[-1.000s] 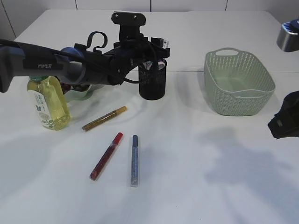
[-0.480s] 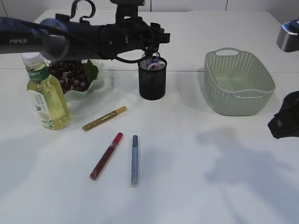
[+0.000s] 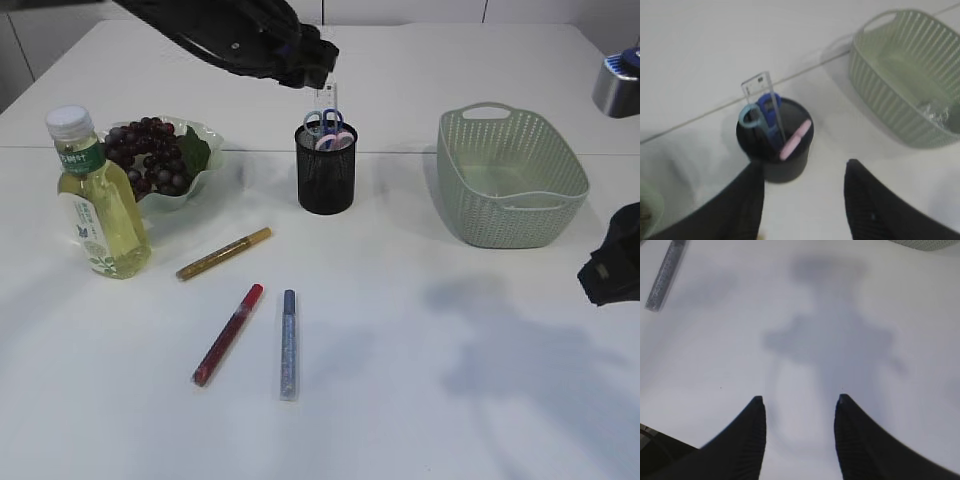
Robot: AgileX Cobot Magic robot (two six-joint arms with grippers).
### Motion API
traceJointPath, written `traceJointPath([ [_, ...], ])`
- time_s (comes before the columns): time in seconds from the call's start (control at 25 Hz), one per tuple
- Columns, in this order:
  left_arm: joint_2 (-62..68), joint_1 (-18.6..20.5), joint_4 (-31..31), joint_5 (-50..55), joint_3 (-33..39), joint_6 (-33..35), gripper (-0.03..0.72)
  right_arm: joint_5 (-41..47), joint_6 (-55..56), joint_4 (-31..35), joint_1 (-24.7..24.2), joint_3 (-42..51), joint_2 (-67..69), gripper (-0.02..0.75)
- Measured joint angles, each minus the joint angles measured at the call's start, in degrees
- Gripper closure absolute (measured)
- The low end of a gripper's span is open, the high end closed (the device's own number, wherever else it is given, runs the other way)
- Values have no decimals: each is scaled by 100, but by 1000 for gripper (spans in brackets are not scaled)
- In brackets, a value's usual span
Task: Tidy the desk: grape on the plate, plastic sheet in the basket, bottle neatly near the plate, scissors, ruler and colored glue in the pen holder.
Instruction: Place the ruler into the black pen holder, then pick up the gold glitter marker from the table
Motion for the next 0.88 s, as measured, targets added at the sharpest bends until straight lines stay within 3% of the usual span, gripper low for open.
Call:
traceJointPath([
  [0.2,-519,0,553,1758,0,0,342,270,0,177,0,0,0,374],
  [0.52,-765,0,938,4065,0,352,356,753,116,609,0,0,0,374],
  [0.88,-565,59,1237,4278,0,1275,356,1308,792,757,0,0,0,374],
])
